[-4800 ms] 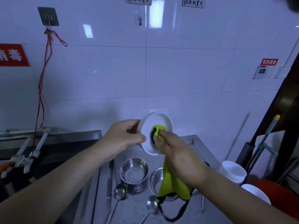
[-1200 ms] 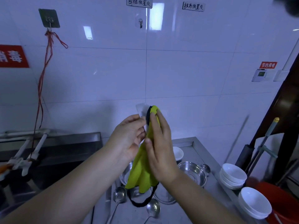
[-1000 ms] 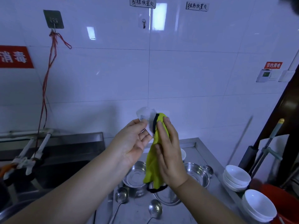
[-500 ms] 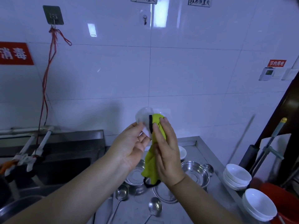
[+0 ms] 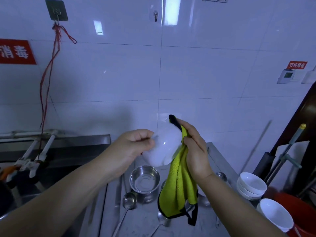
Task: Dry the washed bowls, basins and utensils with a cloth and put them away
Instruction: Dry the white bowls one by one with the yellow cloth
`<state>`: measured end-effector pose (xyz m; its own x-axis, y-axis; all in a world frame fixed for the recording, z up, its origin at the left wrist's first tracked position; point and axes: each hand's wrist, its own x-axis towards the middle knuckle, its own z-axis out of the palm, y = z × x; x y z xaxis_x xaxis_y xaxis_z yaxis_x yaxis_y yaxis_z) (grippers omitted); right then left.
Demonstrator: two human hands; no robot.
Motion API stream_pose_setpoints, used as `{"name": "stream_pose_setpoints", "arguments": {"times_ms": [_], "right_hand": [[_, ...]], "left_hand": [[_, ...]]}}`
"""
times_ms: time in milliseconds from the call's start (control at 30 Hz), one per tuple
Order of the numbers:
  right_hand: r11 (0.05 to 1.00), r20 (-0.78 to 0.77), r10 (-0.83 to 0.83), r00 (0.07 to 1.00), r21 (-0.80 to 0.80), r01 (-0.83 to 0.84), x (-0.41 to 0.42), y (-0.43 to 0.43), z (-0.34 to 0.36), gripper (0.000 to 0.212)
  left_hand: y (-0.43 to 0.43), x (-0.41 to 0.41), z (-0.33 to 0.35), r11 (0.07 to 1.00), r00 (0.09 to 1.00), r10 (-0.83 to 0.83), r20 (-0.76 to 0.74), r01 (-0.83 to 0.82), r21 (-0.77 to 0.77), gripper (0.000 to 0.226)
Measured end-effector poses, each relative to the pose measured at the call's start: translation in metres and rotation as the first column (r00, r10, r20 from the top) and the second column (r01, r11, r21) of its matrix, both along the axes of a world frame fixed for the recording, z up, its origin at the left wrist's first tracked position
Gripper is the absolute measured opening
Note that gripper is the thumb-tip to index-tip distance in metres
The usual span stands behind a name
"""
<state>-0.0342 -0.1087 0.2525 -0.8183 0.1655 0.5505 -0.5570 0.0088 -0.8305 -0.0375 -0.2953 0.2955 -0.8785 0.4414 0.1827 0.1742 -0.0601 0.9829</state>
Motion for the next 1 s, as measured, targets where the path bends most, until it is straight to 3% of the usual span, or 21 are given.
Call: {"name": "stream_pose_setpoints", "arguments": {"times_ms": [100, 167, 233, 333, 367, 433, 533, 600, 800, 900, 1000], "right_hand": [[0.967, -0.151, 0.018, 0.988, 0.253, 0.022, -0.002, 0.004, 0.009, 0.056], [0.875, -0.254, 0.067, 0.965, 0.479, 0.066, -0.001, 0.003, 0.016, 0.052], [0.761, -0.220, 0.113, 0.969, 0.646, 0.059, -0.002, 0.001, 0.023, 0.048], [0.619, -0.015, 0.035, 0.999, 0.786, -0.010, 0.003, 0.000, 0.026, 0.049], [0.559, 0.019, 0.041, 0.999, 0.828, -0.039, 0.004, 0.001, 0.026, 0.052], [0.418, 0.015, 0.108, 0.994, 0.907, -0.059, 0.008, 0.002, 0.020, 0.060], [0.234, -0.002, 0.181, 0.984, 0.971, -0.041, 0.010, 0.005, 0.009, 0.057], [0.159, -0.044, 0.183, 0.982, 0.987, 0.015, 0.010, 0.004, -0.001, 0.046], [0.134, -0.137, 0.204, 0.969, 0.985, 0.111, 0.020, -0.004, -0.018, 0.028], [0.097, -0.156, 0.186, 0.970, 0.985, 0.140, 0.025, -0.005, -0.019, 0.023], [0.065, -0.160, 0.187, 0.969, 0.987, 0.150, 0.031, -0.007, -0.020, 0.022]], "left_hand": [[0.001, 0.001, 0.006, 0.953, 0.978, -0.031, -0.205, -0.032, -0.300, 0.018], [0.004, 0.002, 0.006, 0.827, 0.911, -0.053, -0.409, -0.190, -0.529, 0.010], [0.006, 0.003, 0.003, 0.654, 0.787, -0.108, -0.608, -0.405, -0.640, 0.017], [0.002, -0.001, -0.003, 0.512, 0.494, -0.269, -0.827, -0.654, -0.557, 0.009], [0.000, -0.003, -0.005, 0.490, 0.429, -0.333, -0.840, -0.682, -0.543, 0.004], [-0.004, -0.004, -0.008, 0.446, 0.376, -0.426, -0.823, -0.703, -0.553, 0.027], [-0.005, 0.000, -0.018, 0.367, 0.416, -0.511, -0.752, -0.686, -0.628, 0.041], [-0.005, 0.000, -0.030, 0.358, 0.403, -0.558, -0.725, -0.671, -0.649, 0.041], [-0.031, -0.006, -0.026, 0.501, 0.328, -0.611, -0.720, -0.544, -0.673, 0.016], [-0.051, -0.023, -0.016, 0.463, 0.301, -0.675, -0.673, -0.538, -0.704, 0.016], [-0.060, -0.037, -0.022, 0.498, 0.203, -0.711, -0.673, -0.531, -0.686, 0.018]]}}
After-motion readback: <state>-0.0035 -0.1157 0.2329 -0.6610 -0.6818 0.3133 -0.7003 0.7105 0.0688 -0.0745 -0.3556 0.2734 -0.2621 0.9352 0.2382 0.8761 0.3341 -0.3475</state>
